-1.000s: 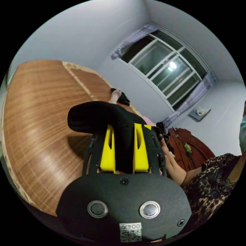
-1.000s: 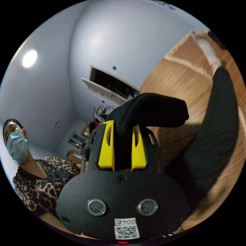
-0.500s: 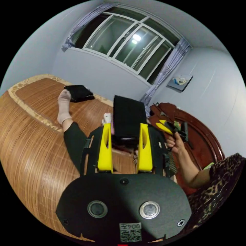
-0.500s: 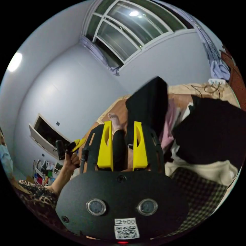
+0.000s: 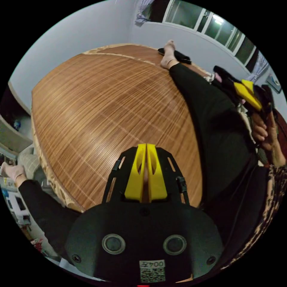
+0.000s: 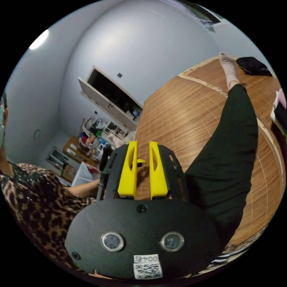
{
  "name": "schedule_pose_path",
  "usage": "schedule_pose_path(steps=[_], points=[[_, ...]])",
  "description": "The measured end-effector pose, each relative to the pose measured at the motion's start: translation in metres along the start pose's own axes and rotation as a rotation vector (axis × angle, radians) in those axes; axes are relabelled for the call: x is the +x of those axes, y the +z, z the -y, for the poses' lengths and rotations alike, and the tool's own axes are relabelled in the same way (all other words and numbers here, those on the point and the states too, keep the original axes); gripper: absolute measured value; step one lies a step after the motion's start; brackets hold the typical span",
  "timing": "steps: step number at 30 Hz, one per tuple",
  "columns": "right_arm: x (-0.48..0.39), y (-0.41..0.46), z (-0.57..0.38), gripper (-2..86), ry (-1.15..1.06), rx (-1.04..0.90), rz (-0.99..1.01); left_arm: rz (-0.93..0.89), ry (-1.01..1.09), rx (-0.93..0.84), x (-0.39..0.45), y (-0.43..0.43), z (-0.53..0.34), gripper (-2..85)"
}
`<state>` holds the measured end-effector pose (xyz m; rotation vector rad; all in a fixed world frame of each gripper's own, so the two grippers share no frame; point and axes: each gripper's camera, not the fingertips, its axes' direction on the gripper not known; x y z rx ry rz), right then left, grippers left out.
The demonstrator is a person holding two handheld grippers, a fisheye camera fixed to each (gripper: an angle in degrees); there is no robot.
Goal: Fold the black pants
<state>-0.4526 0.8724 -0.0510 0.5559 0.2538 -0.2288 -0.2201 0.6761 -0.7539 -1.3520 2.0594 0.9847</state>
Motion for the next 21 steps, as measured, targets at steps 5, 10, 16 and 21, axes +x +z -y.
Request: schedule_pose_path(steps=[5,10,16,21], points=[[-0.016,0.032,-0.028,6.4,0.000,-0.069,-0.099,-0.040,-0.027,-0.080,-0.011,0.031,0.002,0.9],[-0.055,-0.013,-0.042,9.3,-0.048,-0.062,-0.351,-0.103,-0.063,-0.035,-0.024,0.037,-0.004,0.8],[-0.040,-0.145,-0.087,14.0,0.178,-0.086,-0.811,-0.075,-0.052,-0.033,-0.028,0.036,-0.007,0.8],[-0.020,-0.205,-0.148,18.7,0.425,-0.182,-1.062,-0.063,-0.045,-0.036,-0.034,0.033,-0.009,0.8]])
